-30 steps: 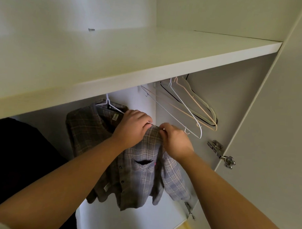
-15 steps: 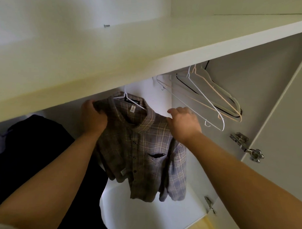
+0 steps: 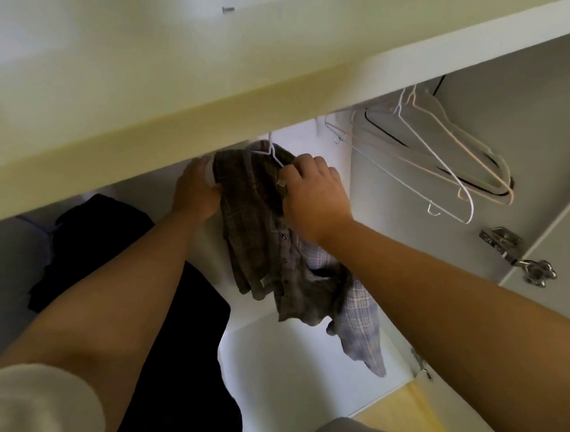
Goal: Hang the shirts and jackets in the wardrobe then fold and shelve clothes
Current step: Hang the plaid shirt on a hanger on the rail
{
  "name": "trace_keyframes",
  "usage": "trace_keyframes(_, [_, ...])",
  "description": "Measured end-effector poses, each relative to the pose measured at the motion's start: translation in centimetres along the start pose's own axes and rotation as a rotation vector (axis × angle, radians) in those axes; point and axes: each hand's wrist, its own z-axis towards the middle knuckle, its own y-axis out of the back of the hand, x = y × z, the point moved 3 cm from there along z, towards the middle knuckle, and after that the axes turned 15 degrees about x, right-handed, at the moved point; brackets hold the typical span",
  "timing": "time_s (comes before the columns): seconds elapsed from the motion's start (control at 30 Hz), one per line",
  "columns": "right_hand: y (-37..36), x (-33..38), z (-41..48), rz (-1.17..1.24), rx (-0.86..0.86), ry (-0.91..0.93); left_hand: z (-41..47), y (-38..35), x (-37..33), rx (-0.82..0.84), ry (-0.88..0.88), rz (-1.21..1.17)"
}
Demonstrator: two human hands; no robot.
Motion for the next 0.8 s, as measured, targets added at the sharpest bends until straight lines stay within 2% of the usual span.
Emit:
trace_keyframes(0.13, [-0.7,2.4,0.8,-0.079,0.092,0.095,1.6,0.2,-0.1,0.046,-0.047,0.052])
trace_keyframes(0.33, [-2.2,4.4,1.6,-0.015,0.273,0.014,3.2,0.1,-1.1,0.1,-0.15,0.158])
trace_keyframes(0.43, [-2.8,4.7,1.4,0.04,0.284,-0.015,3.8,-0.1,-1.0,0.132,-0.177,0.166])
trace_keyframes(0.53, [-3.2,4.7,1.1,0.141,0.258,-0.059,3.3,-0.6,-0.3,0.119,-0.19,0.167])
trace_keyframes(0.67, [-3.3,4.9,1.7,0.303,0.255,-0.148,2.3,-1.1,1.3,0.055,-0.085,-0.038])
trace_keyframes(0.8, [-3.6,4.9,3.5,0.614,0.256,-0.241,2.5,-0.6,0.0,0.103,-0.263,-0.041])
